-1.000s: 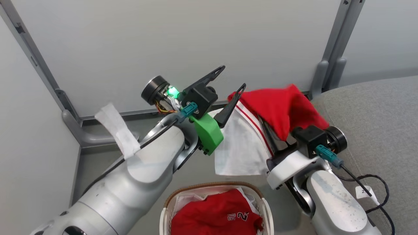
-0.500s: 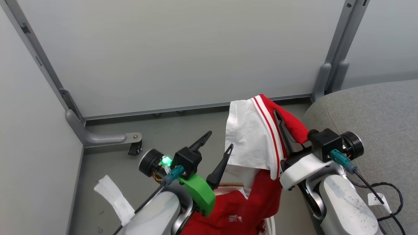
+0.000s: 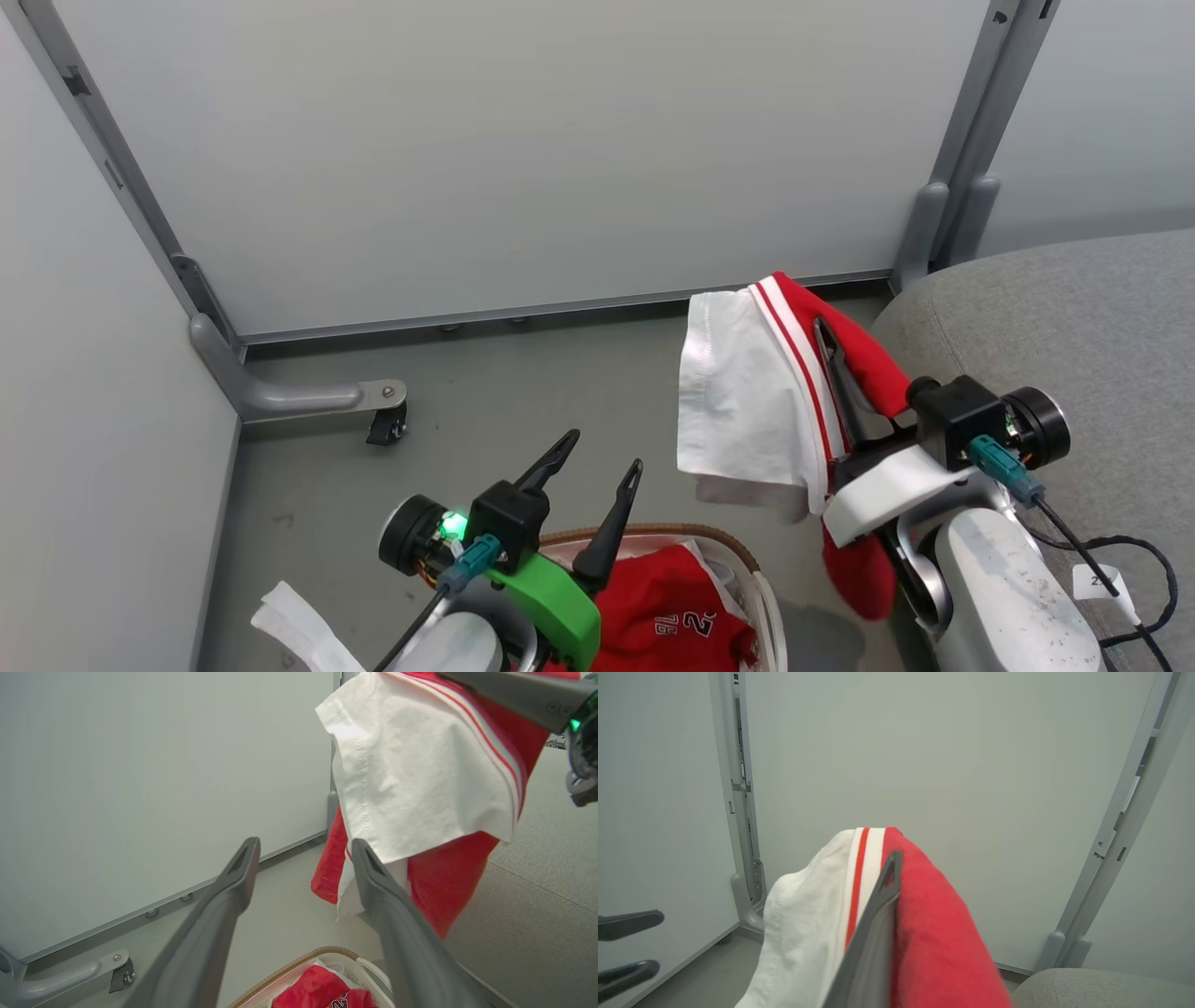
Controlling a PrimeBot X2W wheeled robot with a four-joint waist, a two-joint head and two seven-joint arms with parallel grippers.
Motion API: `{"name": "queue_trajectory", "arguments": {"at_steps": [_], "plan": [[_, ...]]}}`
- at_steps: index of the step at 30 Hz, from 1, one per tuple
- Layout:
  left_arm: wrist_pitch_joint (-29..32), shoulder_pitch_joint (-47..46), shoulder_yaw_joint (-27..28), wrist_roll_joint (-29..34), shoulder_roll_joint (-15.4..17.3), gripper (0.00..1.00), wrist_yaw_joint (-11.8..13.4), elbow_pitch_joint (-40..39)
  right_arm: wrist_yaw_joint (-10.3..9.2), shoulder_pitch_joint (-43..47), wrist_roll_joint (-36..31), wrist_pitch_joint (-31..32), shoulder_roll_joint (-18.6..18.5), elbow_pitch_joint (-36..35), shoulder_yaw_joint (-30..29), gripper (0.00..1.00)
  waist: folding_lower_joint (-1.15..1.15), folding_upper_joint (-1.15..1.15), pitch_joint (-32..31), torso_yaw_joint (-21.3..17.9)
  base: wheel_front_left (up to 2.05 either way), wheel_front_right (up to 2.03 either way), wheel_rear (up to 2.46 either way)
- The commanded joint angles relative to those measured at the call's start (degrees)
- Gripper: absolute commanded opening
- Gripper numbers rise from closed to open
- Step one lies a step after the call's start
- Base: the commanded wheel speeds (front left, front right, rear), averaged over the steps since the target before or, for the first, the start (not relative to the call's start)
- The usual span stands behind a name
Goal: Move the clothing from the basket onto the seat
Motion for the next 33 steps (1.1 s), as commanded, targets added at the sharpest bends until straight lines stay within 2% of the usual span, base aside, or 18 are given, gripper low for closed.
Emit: {"name": "queue_trajectory", "arguments": {"at_steps": [1,8,18,24,28,33], "plan": [[0.0,1.2,0.7,0.9,-0.4,1.0,-0.3,-0.4,-0.06,0.8,-0.5,-0.3,-0.2,-0.3,-0.4,0.0,0.0,0.0,0.0,-0.3,0.0,0.0,0.0],[0.0,3.0,2.8,2.9,-0.8,1.0,-0.8,-2.0,-0.06,-0.3,-1.7,-0.3,-0.2,-0.4,-1.0,0.0,0.0,0.0,0.7,-3.6,0.0,0.0,0.0],[0.0,4.3,4.7,4.4,-1.2,1.0,-1.0,-3.6,-0.07,-2.1,-6.2,-0.3,-0.2,0.1,-2.6,0.0,0.0,0.0,2.7,-14.4,0.0,0.0,0.0],[0.0,3.4,4.3,3.4,-1.2,1.0,-1.1,-4.6,-0.07,-2.7,-8.2,-0.3,-0.5,0.3,-5.1,0.0,0.0,0.0,4.2,-20.2,0.0,0.0,0.0],[0.0,2.3,3.6,3.5,-1.2,1.0,-1.0,-4.7,-0.07,-3.0,-8.7,-0.3,-1.3,0.0,-6.3,0.0,0.0,0.0,5.4,-22.3,0.0,0.0,0.0],[0.0,1.3,3.1,4.3,-1.2,1.0,-0.9,-4.9,-0.07,-4.6,-8.6,-0.3,-2.3,-0.4,-7.1,0.0,0.0,0.0,7.4,-23.1,0.0,0.0,0.0]]}}
